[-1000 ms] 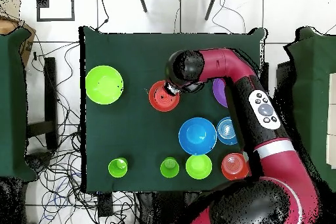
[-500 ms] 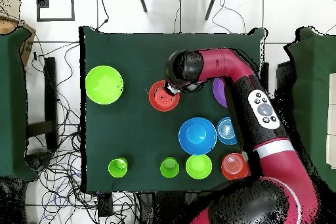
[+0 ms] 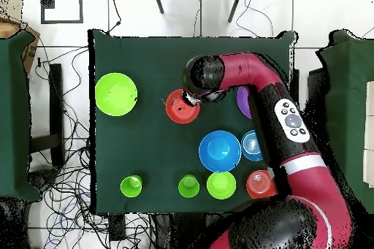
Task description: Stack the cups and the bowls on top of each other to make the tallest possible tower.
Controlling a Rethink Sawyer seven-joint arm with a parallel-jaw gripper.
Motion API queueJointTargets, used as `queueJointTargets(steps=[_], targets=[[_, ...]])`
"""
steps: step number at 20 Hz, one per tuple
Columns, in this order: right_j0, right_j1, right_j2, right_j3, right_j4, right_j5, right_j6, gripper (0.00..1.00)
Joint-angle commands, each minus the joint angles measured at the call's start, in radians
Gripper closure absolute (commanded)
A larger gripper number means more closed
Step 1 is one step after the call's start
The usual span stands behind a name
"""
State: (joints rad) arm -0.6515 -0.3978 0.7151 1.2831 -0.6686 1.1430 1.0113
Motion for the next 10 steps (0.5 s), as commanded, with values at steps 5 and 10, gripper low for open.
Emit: queueJointTargets(steps=[5, 10], targets=[[0.08, 0.066, -0.077, -0.078, -0.058, 0.091, -0.109, 1.0], [0.109, 0.063, -0.074, -0.118, -0.041, 0.129, -0.109, 1.0]])
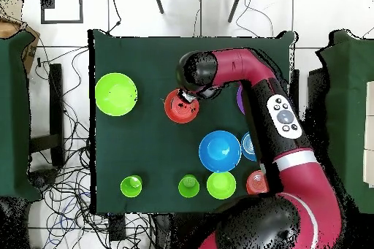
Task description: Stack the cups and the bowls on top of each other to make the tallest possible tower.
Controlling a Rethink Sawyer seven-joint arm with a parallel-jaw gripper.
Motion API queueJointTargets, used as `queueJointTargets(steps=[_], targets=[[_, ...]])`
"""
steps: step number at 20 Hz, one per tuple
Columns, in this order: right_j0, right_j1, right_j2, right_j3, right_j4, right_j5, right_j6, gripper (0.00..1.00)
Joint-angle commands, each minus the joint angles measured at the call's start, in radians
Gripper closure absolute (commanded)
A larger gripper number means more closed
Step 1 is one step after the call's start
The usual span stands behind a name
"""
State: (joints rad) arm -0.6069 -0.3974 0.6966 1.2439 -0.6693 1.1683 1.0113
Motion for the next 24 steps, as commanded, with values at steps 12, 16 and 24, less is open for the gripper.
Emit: queueJointTargets(steps=[12, 16, 24], targets=[[0.144, 0.089, -0.039, -0.228, -0.013, 0.218, -0.128, 1.0], [0.156, 0.112, -0.036, -0.288, -0.024, 0.249, -0.155, 1.0], [0.027, 0.04, -0.043, 0.024, 0.017, 0.002, -0.072, 1.0]])
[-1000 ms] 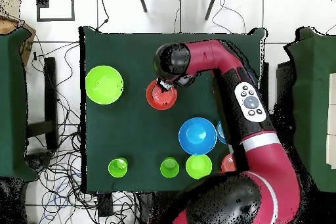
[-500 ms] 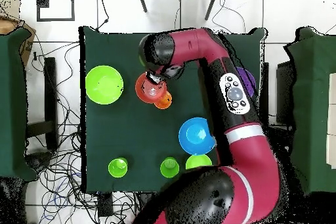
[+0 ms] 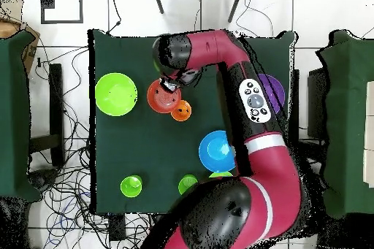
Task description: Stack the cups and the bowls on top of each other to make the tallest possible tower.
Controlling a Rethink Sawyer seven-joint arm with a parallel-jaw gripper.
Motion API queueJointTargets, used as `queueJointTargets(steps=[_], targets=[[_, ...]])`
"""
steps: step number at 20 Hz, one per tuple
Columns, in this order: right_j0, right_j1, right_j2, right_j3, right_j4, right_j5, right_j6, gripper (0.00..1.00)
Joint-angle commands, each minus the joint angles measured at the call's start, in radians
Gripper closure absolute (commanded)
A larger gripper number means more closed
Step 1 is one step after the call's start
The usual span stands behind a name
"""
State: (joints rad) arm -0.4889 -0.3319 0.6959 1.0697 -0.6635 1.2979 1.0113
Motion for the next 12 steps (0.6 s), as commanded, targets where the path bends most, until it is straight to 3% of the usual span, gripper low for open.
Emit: queueJointTargets(steps=[1, 6, 12], targets=[[-0.095, -0.037, -0.04, 0.236, 0.015, -0.134, -0.063, 1.0], [-0.151, -0.143, -0.021, 0.493, 0.037, -0.226, -0.008, 1.0], [-0.161, -0.245, -0.007, 0.663, 0.066, -0.295, 0.076, 1.0]])
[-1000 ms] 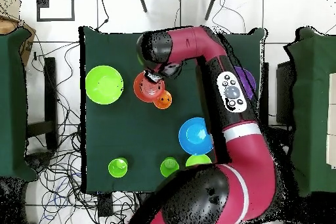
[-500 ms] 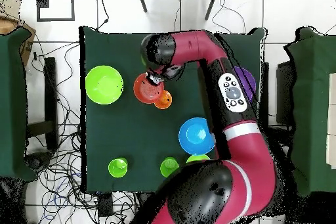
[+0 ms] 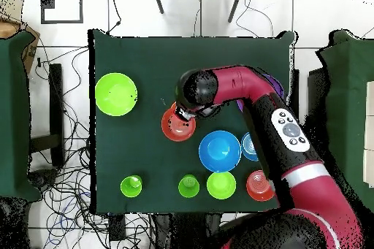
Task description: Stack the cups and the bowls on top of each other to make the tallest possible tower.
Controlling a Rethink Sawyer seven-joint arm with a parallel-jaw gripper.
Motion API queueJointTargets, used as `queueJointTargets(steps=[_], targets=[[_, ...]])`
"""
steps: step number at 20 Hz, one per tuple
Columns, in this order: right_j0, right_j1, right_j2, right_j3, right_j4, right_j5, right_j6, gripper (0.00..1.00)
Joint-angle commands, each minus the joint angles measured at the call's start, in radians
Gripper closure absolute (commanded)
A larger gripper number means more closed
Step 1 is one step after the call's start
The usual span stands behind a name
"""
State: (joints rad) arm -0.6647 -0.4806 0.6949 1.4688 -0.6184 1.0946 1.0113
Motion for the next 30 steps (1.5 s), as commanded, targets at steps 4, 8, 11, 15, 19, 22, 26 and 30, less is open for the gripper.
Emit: queueJointTargets(steps=[4, 8, 11, 15, 19, 22, 26, 30], targets=[[0.027, -0.161, 0.0, 0.327, 0.045, -0.1, 0.115, 1.0], [0.051, -0.218, -0.014, 0.375, 0.056, -0.11, 0.148, 1.0], [0.049, -0.278, -0.014, 0.467, 0.084, -0.172, 0.199, 1.0], [0.019, -0.431, 0.036, 0.612, 0.206, -0.199, 0.208, 1.0], [-0.031, -0.624, 0.076, 0.782, 0.338, -0.213, 0.138, 1.0], [-0.056, -0.755, 0.072, 0.898, 0.423, -0.225, 0.069, 1.0], [-0.101, -0.905, 0.056, 1.001, 0.502, -0.223, -0.076, 1.0], [-0.127, -1.176, -0.045, 1.105, 0.704, -0.219, -0.379, 1.0]])
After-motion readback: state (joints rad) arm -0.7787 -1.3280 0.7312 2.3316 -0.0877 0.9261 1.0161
